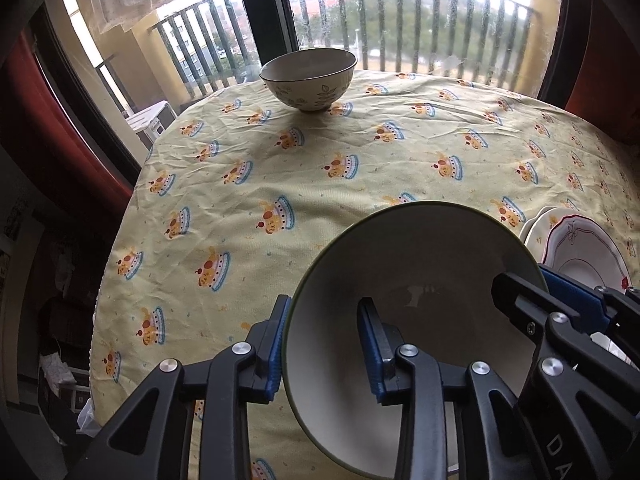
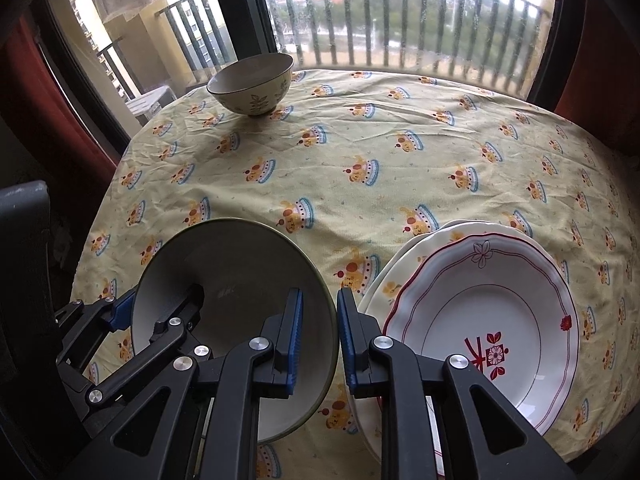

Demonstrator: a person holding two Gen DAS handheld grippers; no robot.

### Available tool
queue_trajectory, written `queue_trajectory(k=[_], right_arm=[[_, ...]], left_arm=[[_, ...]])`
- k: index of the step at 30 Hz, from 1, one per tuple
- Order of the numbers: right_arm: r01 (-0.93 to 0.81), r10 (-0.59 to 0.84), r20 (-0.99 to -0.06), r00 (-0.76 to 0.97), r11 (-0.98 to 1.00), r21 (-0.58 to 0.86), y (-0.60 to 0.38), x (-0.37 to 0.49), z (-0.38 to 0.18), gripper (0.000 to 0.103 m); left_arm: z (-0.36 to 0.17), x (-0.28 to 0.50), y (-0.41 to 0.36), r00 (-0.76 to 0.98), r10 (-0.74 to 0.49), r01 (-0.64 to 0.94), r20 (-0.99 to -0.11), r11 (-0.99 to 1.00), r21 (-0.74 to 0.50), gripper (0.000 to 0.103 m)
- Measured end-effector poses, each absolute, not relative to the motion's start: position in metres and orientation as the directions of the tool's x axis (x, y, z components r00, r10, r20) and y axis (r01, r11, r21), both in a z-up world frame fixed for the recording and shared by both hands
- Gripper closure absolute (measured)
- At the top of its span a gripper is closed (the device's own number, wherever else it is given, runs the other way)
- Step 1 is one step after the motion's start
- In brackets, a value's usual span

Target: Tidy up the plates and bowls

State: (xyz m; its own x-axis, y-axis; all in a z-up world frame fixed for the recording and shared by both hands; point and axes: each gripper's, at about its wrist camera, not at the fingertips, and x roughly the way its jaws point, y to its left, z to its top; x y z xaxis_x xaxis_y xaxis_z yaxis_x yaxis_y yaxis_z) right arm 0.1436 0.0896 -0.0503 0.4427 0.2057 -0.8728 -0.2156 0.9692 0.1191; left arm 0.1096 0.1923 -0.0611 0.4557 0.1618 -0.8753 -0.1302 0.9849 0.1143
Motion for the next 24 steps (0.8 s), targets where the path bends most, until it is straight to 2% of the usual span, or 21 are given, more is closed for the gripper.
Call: queue_trajectory(k=[2,3,5,8,11,14,24], right_arm=[[-0.215,0.213,-0.879,0.426,0.968,0.131,0.091,0.142,-0.052,0.065],[-0.202,0.209,-0.886,0.414,0.970,0.134,0.091,0.141,-0.055,0.061],[-0.182,0.196,-0.894,0.403,0.974,0.132,0.090,0.139,-0.057,0.045],[-0.160,0.177,-0.898,0.403,0.980,0.122,0.093,0.134,-0.057,0.034],[-0.143,0.163,-0.905,0.394,0.983,0.115,0.097,0.132,-0.056,0.028],[-0.111,0.152,-0.898,0.413,0.987,0.116,0.103,0.129,-0.046,0.028],[-0.080,0.127,-0.841,0.526,0.992,0.100,0.127,0.149,0.006,0.026]], left_arm=[[-0.063,0.108,0.193,0.440,0.119,-0.109,-0.890,0.991,0.079,0.059],[-0.065,0.107,0.194,0.426,0.101,-0.098,-0.899,0.993,0.065,0.054],[-0.067,0.105,0.195,0.414,0.082,-0.074,-0.907,0.996,0.056,0.035],[-0.066,0.102,0.197,0.411,0.050,-0.042,-0.910,0.998,0.036,0.022],[-0.065,0.101,0.201,0.394,-0.001,-0.013,-0.919,1.000,-0.007,0.020],[-0.054,0.102,0.207,0.411,-0.037,0.023,-0.911,0.999,-0.030,0.019],[-0.001,0.126,0.234,0.523,-0.049,0.042,-0.851,0.999,-0.032,0.018]])
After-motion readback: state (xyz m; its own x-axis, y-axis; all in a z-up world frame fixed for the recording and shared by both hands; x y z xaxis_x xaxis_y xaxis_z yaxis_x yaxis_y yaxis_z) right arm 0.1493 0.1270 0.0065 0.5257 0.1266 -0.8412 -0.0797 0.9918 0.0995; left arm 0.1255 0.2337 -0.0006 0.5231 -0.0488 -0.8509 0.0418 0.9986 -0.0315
